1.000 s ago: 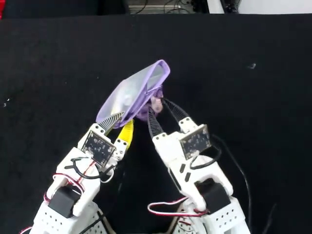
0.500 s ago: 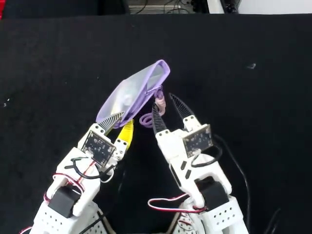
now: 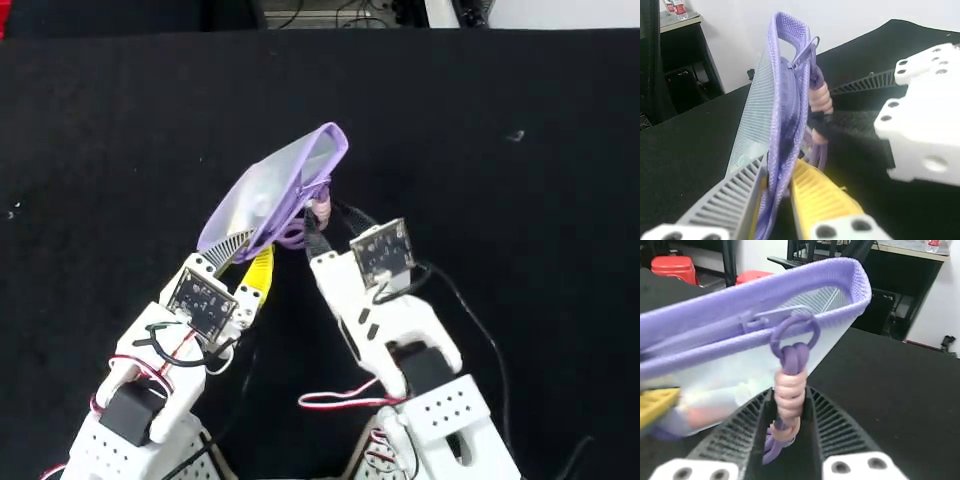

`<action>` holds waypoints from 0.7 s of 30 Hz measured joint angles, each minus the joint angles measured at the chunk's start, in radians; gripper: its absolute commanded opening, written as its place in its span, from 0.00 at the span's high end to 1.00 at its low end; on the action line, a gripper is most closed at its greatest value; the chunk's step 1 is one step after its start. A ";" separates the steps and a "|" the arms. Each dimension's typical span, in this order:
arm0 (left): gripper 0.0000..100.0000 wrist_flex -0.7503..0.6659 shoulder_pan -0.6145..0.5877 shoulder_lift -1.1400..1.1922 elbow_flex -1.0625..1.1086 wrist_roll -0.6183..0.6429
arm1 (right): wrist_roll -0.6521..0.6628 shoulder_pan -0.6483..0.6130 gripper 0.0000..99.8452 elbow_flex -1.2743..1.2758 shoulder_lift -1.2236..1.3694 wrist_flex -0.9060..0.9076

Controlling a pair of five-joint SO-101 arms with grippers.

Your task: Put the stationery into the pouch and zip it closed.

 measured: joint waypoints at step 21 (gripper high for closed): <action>0.97 0.000 0.000 0.000 0.000 0.000 | 0.044 0.192 0.99 -0.199 -0.048 0.170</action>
